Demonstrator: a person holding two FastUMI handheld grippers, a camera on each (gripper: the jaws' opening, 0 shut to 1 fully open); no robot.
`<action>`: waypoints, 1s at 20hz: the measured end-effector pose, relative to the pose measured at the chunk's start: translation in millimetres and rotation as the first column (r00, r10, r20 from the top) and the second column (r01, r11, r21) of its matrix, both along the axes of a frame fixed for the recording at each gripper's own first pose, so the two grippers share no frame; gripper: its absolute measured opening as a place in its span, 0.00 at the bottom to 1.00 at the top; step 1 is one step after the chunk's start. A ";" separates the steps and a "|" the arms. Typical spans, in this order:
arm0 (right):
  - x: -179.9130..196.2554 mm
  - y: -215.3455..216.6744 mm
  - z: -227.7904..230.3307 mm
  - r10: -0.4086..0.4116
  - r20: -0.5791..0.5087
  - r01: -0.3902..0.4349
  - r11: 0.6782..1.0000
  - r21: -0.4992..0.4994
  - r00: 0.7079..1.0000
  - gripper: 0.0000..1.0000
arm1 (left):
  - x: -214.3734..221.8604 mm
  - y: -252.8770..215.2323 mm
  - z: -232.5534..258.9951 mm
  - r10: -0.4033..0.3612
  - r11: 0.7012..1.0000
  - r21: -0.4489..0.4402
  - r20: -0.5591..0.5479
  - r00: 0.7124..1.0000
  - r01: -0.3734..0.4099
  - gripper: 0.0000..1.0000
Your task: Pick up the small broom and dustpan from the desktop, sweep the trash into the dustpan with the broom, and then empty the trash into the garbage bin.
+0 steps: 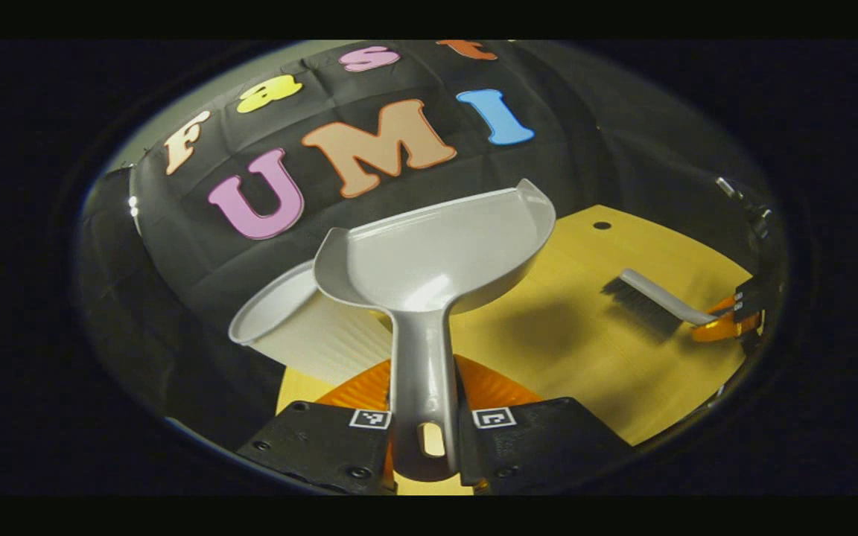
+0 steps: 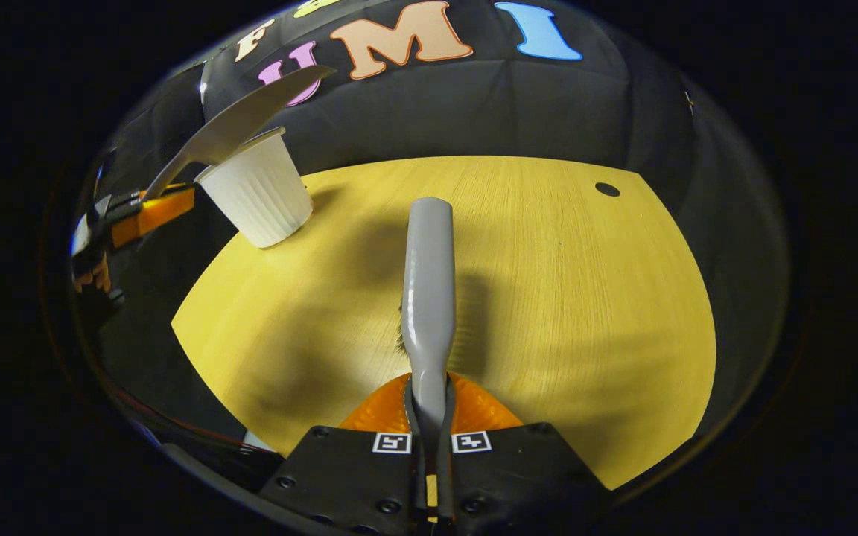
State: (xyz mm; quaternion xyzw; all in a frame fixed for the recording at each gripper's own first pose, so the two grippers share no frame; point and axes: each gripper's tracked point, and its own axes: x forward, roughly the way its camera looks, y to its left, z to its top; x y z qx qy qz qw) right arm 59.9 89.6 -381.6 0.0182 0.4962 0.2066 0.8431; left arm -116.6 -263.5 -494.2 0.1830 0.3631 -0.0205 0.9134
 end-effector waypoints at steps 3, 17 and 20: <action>0.2 6.7 -5.8 -0.004 -0.001 0.003 0.999 -0.036 1.000 0.05 | -27.1 -8.9 -35.7 -0.007 1.000 -0.011 -0.078 0.997 0.006 0.27; 14.4 27.7 1.8 0.003 -0.141 -0.042 0.961 -0.275 0.990 0.04 | -128.6 3.4 -163.6 0.098 0.993 -0.017 -0.389 0.916 -0.113 0.24; 14.6 31.3 4.9 0.005 -0.143 -0.049 0.951 -0.305 0.990 0.05 | -138.3 7.3 -171.6 0.108 0.993 0.009 -0.416 0.903 -0.114 0.26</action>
